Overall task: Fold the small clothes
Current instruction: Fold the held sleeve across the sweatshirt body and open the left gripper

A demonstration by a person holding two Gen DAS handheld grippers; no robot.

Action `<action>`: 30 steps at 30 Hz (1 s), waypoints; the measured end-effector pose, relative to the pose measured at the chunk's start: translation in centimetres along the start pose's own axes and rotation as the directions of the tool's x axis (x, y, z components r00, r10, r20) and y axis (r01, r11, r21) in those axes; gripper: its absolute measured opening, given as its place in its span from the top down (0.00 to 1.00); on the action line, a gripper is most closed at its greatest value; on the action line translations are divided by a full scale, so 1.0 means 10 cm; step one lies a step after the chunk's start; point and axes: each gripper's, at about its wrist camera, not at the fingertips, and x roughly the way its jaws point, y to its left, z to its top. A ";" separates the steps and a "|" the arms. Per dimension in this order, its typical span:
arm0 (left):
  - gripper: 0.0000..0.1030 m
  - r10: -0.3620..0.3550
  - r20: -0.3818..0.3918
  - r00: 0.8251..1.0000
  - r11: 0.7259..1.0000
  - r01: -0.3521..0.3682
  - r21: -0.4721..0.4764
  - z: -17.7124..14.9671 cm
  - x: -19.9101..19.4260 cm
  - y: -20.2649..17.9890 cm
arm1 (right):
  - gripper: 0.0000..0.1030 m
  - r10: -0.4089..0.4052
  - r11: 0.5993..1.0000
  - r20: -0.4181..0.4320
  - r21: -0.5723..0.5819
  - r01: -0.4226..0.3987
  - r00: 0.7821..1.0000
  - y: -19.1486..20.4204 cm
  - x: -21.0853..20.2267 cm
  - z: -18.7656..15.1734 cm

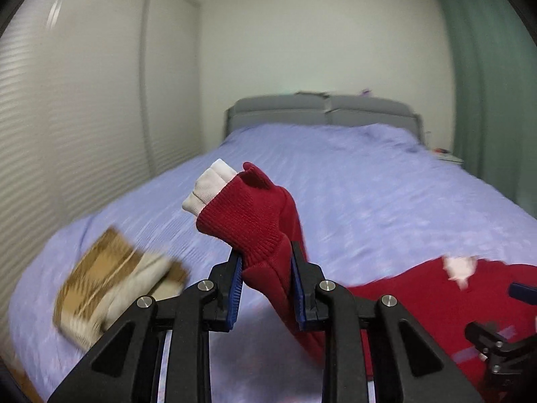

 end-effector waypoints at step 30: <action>0.35 -0.312 -0.317 0.896 0.900 0.385 0.202 -0.69 0.45 -2.85 | 0.01 -0.374 0.899 -0.035 0.231 0.371 0.927 -2.23 -0.81 -0.65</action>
